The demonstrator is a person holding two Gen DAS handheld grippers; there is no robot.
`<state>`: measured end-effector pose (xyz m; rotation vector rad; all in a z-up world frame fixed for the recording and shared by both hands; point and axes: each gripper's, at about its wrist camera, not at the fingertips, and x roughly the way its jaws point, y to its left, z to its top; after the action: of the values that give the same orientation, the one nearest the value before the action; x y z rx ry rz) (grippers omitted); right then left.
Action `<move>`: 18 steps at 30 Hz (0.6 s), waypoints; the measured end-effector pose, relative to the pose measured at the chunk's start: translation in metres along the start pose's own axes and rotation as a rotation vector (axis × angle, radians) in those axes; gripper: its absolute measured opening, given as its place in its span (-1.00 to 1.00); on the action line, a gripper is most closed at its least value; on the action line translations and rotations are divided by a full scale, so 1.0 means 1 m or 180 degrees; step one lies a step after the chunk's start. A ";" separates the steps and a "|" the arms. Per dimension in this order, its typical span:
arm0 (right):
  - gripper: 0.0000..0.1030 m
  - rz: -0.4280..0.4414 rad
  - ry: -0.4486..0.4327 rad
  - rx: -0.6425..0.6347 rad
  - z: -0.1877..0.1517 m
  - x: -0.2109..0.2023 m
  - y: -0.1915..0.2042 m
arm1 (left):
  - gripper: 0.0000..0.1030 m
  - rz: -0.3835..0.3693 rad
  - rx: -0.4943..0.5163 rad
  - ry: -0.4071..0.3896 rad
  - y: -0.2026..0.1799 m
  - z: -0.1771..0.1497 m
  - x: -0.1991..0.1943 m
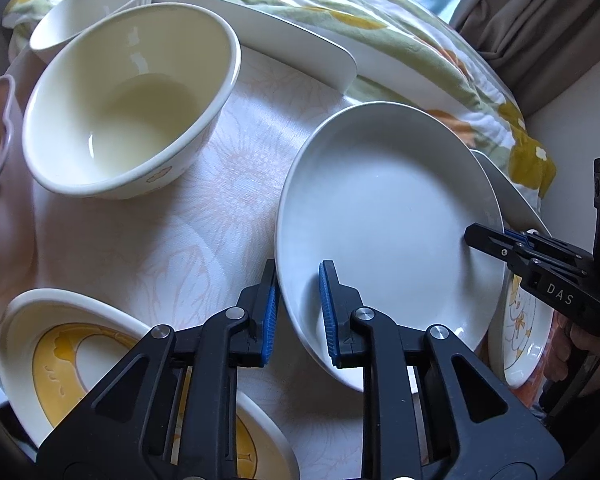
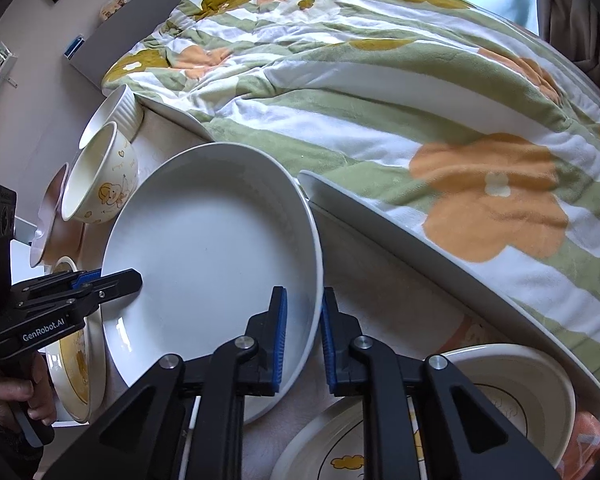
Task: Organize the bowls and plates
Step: 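Lift the white plate and lower it onto the yellow lion plate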
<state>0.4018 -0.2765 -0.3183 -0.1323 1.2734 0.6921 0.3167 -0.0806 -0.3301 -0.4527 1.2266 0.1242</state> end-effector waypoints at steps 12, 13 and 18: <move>-0.71 -0.0020 -0.0164 0.0037 -0.002 -0.020 0.011 | -0.66 -0.0020 0.0057 -0.0156 -0.001 0.001 -0.025; -0.71 -0.0022 -0.0186 0.0041 -0.003 -0.023 0.013 | -0.66 -0.0016 0.0072 -0.0178 -0.001 0.001 -0.029; -0.71 -0.0022 -0.0330 0.0047 -0.005 -0.041 0.029 | -0.66 -0.0021 0.0146 -0.0324 0.004 0.000 -0.057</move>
<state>0.3768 -0.2724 -0.2746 -0.0876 1.1779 0.6750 0.2962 -0.0685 -0.2780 -0.4058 1.1257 0.1121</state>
